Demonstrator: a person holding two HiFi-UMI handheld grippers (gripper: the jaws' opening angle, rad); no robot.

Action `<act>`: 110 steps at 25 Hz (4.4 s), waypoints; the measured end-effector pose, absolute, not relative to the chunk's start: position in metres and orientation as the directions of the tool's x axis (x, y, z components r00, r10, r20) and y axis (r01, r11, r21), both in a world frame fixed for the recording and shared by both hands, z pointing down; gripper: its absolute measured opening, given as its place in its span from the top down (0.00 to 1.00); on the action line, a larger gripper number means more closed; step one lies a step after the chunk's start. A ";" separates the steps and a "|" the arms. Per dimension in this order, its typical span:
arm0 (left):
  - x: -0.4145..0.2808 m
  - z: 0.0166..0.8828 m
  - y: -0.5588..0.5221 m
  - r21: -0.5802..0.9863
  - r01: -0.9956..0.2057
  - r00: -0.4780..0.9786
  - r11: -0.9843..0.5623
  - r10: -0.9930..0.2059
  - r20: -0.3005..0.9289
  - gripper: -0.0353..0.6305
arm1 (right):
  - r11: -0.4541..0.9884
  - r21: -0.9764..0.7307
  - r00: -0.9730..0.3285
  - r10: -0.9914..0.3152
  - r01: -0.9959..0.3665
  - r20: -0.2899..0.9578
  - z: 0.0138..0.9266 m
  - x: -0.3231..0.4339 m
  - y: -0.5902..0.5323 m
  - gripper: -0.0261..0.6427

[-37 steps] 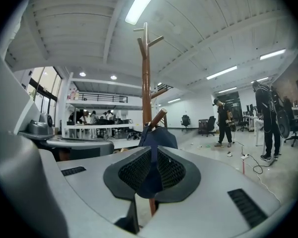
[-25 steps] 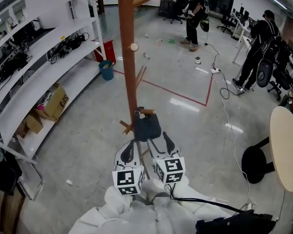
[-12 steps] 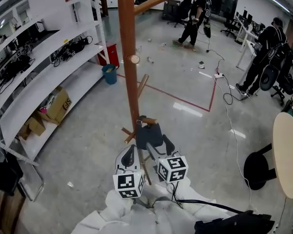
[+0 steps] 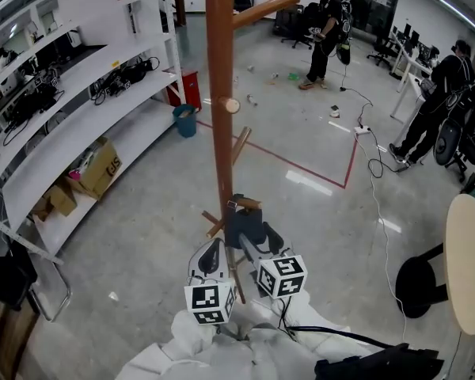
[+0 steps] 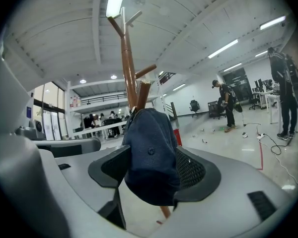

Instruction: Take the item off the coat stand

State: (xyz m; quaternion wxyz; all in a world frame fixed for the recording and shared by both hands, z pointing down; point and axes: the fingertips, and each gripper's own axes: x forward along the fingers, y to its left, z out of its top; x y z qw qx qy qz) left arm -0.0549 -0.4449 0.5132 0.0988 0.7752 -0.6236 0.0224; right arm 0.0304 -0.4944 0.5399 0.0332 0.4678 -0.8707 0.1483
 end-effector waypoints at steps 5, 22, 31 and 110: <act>-0.058 0.513 -0.447 0.126 -0.972 0.217 -0.198 -0.963 0.159 0.97 | 0.553 -0.194 -0.585 -0.781 -0.810 0.218 0.541 0.020 -0.493 0.58; -0.071 0.512 -0.445 0.130 -0.975 0.200 -0.181 -0.968 0.151 0.97 | 0.564 -0.169 -0.589 -0.774 -0.808 0.231 0.538 0.008 -0.491 0.90; -0.069 0.511 -0.438 0.130 -0.975 0.200 -0.182 -0.969 0.146 0.97 | 0.566 -0.150 -0.582 -0.807 -0.811 0.101 0.506 0.015 -0.480 0.92; -0.062 0.496 -0.206 0.163 -0.931 0.344 -0.327 -0.935 0.087 0.97 | 0.394 -0.148 -0.407 -0.910 -0.907 0.077 0.497 0.032 -0.208 0.92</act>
